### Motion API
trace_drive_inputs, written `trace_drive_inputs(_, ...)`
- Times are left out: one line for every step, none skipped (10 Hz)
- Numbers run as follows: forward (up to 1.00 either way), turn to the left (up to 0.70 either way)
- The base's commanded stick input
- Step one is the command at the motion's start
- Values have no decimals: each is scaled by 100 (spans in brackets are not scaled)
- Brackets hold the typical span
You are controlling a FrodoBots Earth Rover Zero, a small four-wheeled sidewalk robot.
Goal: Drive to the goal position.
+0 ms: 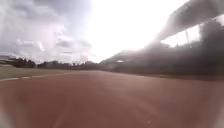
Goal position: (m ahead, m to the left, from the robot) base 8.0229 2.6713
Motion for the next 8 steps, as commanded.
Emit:
trace_drive_inputs(70, 0)
trace_drive_inputs(70, 13)
trace_drive_inputs(70, 30)
trace_drive_inputs(70, 33)
trace_drive_inputs(70, 30)
trace_drive_inputs(70, 13)
trace_drive_inputs(70, 0)
trace_drive_inputs(70, 0)
